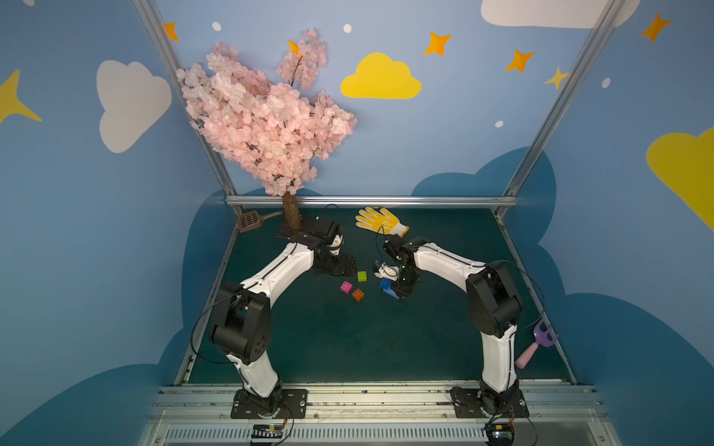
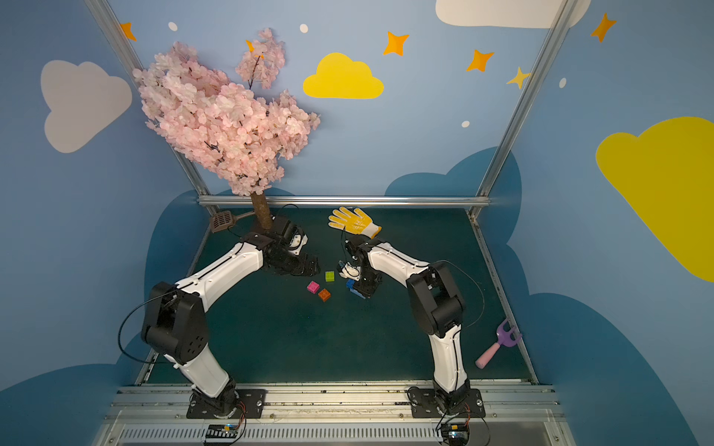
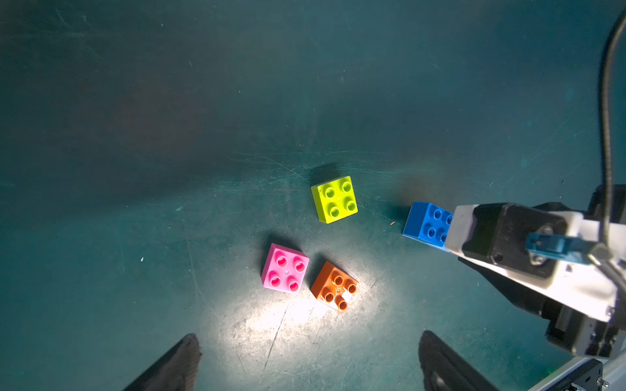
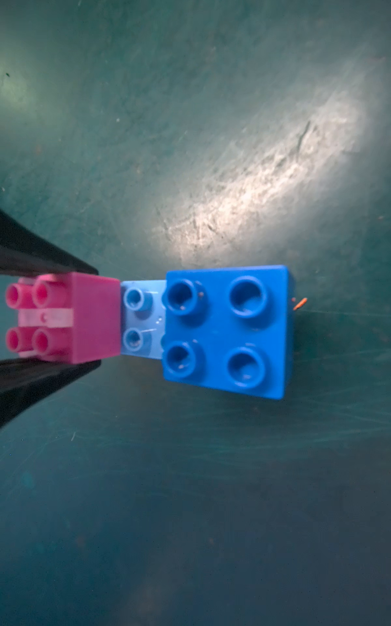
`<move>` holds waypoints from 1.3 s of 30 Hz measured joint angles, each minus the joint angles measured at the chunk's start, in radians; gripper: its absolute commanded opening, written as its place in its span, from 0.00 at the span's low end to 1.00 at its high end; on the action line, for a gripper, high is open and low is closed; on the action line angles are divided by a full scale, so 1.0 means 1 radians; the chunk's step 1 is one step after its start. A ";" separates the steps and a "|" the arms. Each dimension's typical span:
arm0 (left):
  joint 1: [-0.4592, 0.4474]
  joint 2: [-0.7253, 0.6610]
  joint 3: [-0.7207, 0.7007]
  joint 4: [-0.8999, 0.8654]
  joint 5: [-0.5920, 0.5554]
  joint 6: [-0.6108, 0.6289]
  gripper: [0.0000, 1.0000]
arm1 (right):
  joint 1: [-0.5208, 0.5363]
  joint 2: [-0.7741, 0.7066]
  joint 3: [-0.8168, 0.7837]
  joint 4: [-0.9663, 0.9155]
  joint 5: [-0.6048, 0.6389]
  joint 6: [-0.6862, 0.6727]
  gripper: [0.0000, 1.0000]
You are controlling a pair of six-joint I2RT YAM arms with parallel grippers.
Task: Assemble the letter y with lego
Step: Assemble the lego brick with the lego brick.
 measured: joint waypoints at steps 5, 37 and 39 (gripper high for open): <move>0.000 0.000 0.000 -0.001 0.000 0.000 1.00 | 0.002 0.000 -0.001 0.001 0.002 0.000 0.09; 0.000 0.000 0.000 -0.002 0.000 0.000 1.00 | 0.038 0.015 0.006 -0.010 0.090 0.066 0.06; 0.001 0.000 0.000 -0.002 0.000 0.000 1.00 | 0.038 0.018 0.010 -0.014 0.092 0.068 0.06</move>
